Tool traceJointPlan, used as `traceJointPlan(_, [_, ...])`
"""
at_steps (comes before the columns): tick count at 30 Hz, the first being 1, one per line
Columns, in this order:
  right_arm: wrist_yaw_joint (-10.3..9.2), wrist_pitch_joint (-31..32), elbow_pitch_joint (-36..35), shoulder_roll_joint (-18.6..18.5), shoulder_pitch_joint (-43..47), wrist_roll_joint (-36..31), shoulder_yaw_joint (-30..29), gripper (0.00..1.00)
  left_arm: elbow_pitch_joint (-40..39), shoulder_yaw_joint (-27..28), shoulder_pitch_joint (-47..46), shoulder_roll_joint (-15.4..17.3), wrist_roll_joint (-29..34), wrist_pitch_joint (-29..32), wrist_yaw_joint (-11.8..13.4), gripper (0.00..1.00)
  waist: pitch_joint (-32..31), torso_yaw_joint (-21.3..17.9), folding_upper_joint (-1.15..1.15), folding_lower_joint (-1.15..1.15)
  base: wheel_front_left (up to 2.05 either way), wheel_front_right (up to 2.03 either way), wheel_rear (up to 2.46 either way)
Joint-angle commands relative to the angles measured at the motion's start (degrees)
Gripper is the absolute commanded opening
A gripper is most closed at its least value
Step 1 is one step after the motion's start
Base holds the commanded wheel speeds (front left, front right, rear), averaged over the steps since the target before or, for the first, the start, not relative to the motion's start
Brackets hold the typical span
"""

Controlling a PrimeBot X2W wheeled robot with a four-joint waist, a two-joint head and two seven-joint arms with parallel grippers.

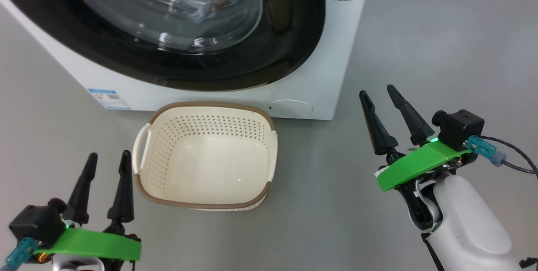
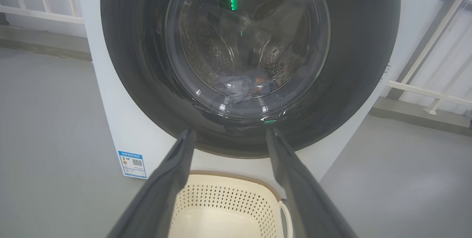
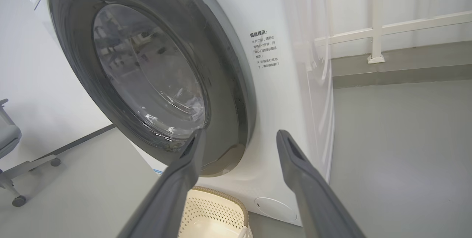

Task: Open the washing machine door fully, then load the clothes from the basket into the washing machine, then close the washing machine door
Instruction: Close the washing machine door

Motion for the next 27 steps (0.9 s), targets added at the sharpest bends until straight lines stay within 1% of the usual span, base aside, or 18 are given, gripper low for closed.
traceJointPlan(1, [0.06,-0.28,-1.72,0.92,1.07,-0.05,0.67,1.0,-1.1,2.4,-0.53,1.97,0.33,-0.37,-0.14,1.0,-0.76,-1.54,0.0,0.0,0.0,0.0,0.0])
traceJointPlan(14, [0.06,-0.28,-2.96,1.04,4.97,-0.4,-1.4,1.0,-0.32,4.14,0.45,2.7,1.15,-0.37,-0.14,1.0,-2.42,-7.49,0.0,0.0,0.0,0.0,0.0])
traceJointPlan(27, [0.06,-0.28,-3.87,0.37,8.22,-0.63,-2.91,1.0,0.53,6.98,1.75,2.91,2.08,-0.37,-0.14,1.0,-3.81,-10.9,0.0,0.0,0.0,0.0,0.0])
